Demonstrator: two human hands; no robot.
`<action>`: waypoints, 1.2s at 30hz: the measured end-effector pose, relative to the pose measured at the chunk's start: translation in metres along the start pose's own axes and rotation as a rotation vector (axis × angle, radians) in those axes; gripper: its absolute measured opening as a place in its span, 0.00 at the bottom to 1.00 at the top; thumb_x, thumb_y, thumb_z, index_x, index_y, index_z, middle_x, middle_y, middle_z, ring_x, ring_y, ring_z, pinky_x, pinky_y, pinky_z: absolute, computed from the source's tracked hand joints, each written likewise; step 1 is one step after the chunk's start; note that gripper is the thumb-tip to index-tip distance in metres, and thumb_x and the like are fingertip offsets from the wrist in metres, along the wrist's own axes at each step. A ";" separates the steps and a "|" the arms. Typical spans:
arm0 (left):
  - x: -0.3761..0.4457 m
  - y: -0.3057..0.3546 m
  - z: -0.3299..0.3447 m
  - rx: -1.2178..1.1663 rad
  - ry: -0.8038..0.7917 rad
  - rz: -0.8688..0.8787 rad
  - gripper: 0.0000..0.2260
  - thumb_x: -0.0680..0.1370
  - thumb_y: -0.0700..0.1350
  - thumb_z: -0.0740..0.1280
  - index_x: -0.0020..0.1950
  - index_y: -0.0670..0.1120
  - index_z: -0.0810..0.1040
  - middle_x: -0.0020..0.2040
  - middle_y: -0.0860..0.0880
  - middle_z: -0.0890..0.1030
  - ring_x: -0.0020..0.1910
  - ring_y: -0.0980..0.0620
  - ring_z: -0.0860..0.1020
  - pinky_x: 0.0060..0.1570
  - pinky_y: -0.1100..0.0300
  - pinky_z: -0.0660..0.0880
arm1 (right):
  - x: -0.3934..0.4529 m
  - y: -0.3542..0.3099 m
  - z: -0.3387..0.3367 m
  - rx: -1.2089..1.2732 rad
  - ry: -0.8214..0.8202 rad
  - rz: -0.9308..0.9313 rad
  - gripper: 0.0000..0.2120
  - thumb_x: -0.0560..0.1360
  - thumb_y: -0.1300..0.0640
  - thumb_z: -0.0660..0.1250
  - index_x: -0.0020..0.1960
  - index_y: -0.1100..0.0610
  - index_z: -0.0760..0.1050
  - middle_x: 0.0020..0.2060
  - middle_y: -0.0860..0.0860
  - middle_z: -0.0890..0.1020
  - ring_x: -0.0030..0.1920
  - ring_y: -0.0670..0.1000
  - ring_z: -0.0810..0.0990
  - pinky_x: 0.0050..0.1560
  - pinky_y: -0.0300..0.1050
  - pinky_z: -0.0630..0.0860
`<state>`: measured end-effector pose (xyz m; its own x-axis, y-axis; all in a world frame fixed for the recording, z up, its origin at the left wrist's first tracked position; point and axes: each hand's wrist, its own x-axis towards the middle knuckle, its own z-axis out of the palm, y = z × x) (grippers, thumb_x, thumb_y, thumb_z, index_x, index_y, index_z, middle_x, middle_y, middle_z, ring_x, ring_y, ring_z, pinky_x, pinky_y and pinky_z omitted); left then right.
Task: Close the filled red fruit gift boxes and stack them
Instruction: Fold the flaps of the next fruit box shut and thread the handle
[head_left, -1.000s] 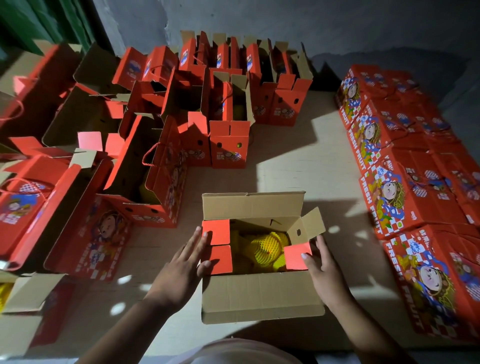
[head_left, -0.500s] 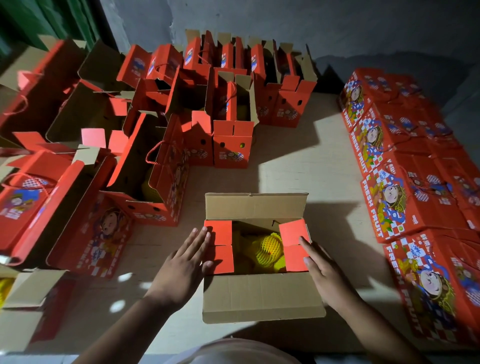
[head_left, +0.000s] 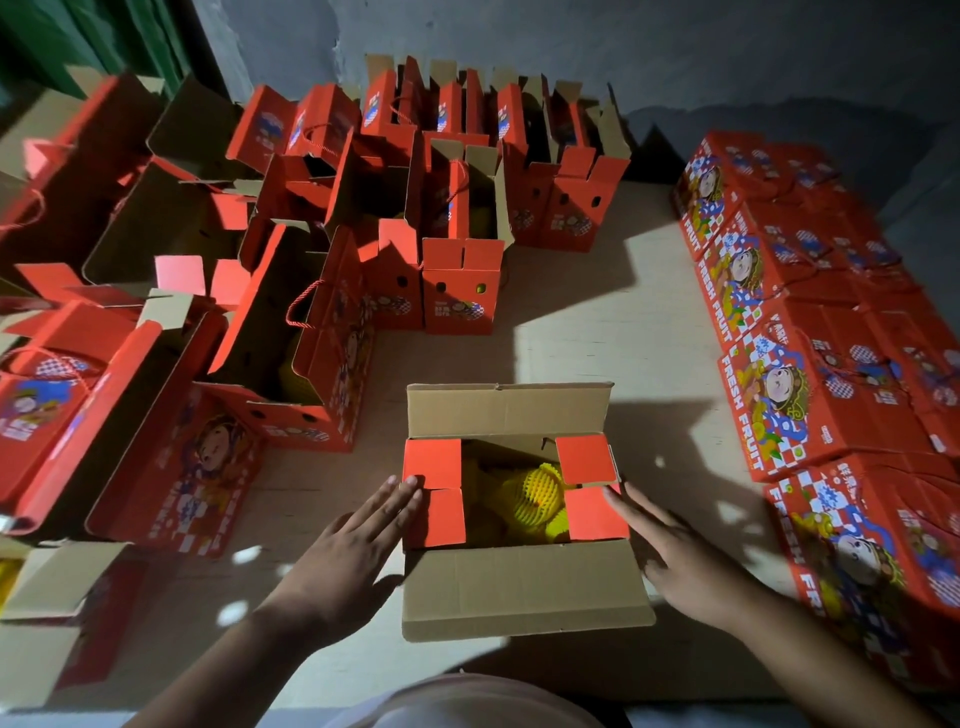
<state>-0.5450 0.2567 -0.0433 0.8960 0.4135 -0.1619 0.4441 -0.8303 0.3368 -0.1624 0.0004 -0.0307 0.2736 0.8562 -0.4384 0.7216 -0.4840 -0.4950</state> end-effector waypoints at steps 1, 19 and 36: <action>0.000 0.000 0.000 -0.013 -0.009 0.006 0.48 0.80 0.58 0.68 0.84 0.58 0.33 0.84 0.60 0.33 0.82 0.57 0.34 0.78 0.52 0.54 | 0.000 0.000 0.001 -0.009 0.006 -0.013 0.49 0.77 0.66 0.64 0.79 0.24 0.47 0.79 0.25 0.43 0.81 0.34 0.45 0.73 0.41 0.61; 0.024 0.021 -0.018 -0.299 0.235 -0.093 0.35 0.81 0.52 0.70 0.84 0.60 0.56 0.78 0.55 0.65 0.76 0.53 0.67 0.72 0.58 0.70 | 0.019 -0.034 0.003 0.415 0.475 0.098 0.28 0.78 0.54 0.74 0.71 0.32 0.69 0.65 0.28 0.74 0.61 0.33 0.75 0.53 0.31 0.71; 0.037 0.027 -0.022 -0.010 0.065 -0.097 0.41 0.72 0.63 0.75 0.81 0.54 0.63 0.75 0.54 0.67 0.73 0.48 0.65 0.64 0.47 0.77 | 0.012 -0.038 0.010 0.030 0.346 -0.027 0.46 0.66 0.42 0.82 0.77 0.40 0.62 0.77 0.33 0.60 0.72 0.43 0.71 0.64 0.48 0.77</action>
<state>-0.4999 0.2576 -0.0197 0.8463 0.5156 -0.1342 0.5287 -0.7814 0.3315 -0.1928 0.0275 -0.0245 0.4579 0.8768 -0.1467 0.7139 -0.4610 -0.5272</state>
